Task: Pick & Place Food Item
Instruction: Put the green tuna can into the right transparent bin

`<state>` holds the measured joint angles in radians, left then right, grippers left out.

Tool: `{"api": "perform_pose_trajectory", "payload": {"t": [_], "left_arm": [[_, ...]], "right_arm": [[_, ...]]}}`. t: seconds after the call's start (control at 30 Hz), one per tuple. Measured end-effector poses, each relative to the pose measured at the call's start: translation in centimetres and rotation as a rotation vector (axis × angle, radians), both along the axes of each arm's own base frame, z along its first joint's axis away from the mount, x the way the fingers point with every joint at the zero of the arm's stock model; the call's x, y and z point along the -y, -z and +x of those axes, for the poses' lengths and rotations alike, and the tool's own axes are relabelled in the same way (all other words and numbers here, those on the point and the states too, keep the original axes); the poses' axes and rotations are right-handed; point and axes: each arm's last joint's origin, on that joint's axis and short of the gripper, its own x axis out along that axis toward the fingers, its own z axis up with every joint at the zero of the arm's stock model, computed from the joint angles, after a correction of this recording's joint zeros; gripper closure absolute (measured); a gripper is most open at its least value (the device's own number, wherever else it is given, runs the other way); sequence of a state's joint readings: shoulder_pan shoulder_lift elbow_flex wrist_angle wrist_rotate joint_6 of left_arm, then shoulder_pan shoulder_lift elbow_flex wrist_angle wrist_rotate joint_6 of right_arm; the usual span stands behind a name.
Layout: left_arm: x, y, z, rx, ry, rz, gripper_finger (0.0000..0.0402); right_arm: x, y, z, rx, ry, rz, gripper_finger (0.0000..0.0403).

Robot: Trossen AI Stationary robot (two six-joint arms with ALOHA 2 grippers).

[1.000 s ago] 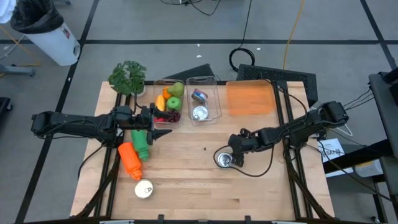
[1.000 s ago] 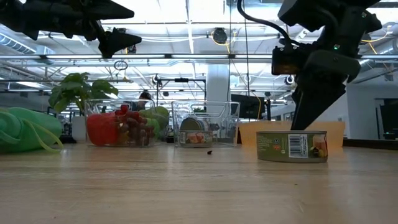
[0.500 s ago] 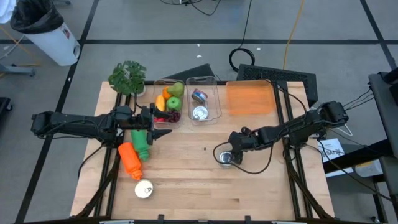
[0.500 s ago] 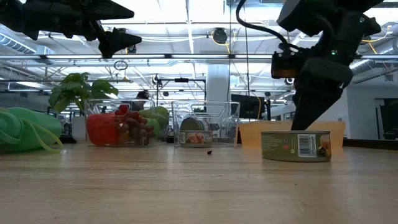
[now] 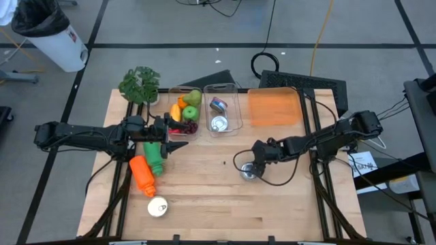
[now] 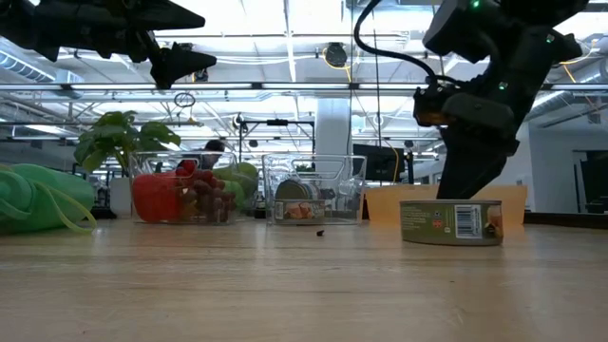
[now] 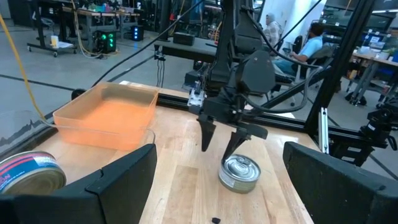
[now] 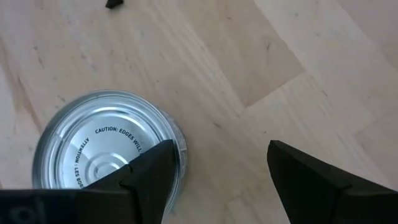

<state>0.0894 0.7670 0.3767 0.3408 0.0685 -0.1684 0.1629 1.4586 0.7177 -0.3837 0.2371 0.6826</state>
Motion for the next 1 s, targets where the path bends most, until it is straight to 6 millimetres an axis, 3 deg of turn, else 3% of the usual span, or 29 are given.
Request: {"api": "perform_pose_trajectory", "payload": {"t": [0.2, 0.63, 1.0], "left_arm": [[0.0, 0.0, 0.0, 0.000, 0.000, 0.000, 0.0041], [0.0, 0.0, 0.0, -0.001, 0.001, 0.000, 0.0041], [0.0, 0.1, 0.0, -0.009, 0.001, -0.001, 0.0041]], "right_arm": [[0.4, -0.2, 0.1, -0.010, 0.009, 0.014, 0.0156], [0.6, -3.0, 0.9, -0.137, -0.031, -0.013, 0.0156], [2.0, -2.8, -0.4, -0.250, 0.074, -0.077, 0.0156]]}}
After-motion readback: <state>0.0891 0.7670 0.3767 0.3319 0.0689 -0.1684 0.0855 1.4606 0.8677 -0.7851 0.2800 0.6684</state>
